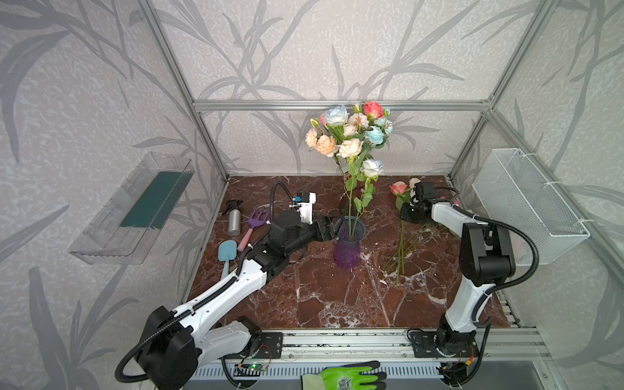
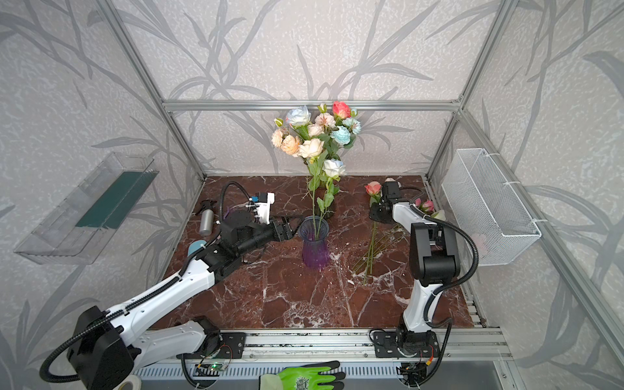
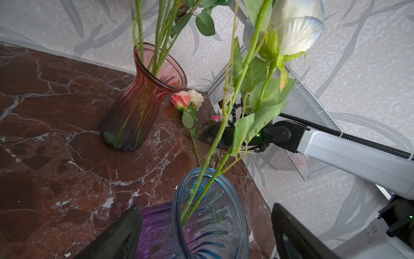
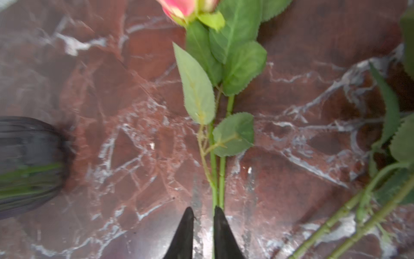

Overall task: Arrange flowers in a vase
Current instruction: Pick up the flower from the top-right of the table.

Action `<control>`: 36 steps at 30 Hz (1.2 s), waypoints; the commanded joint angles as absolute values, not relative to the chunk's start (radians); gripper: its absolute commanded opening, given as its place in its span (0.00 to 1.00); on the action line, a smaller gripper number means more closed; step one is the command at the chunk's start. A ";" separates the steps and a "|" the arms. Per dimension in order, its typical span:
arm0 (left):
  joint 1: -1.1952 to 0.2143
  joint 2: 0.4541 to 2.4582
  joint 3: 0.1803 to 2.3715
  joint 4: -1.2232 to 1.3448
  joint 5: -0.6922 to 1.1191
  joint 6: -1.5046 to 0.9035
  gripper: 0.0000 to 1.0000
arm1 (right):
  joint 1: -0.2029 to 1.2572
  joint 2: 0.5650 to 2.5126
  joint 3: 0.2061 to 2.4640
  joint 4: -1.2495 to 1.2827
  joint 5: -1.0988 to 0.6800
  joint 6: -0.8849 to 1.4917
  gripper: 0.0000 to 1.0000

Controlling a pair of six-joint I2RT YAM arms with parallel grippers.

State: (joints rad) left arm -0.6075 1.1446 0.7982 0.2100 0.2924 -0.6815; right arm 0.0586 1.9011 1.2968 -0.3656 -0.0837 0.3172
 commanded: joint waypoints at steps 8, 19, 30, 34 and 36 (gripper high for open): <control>-0.617 1.160 0.836 0.216 0.316 -0.706 0.91 | 0.083 2.032 1.409 -0.497 -0.064 0.226 0.25; -0.620 1.156 0.836 0.210 0.309 -0.699 0.90 | 0.100 2.109 1.516 -0.594 -0.019 0.209 0.19; -0.620 1.146 0.835 0.206 0.304 -0.695 0.90 | 0.101 2.164 1.579 -0.677 -0.017 0.184 0.16; -0.620 1.141 0.836 0.207 0.300 -0.692 0.90 | 0.106 2.124 1.540 -0.632 -0.017 0.198 0.07; -0.621 1.140 0.836 0.201 0.291 -0.687 0.90 | 0.111 2.090 1.526 -0.614 -0.021 0.203 0.06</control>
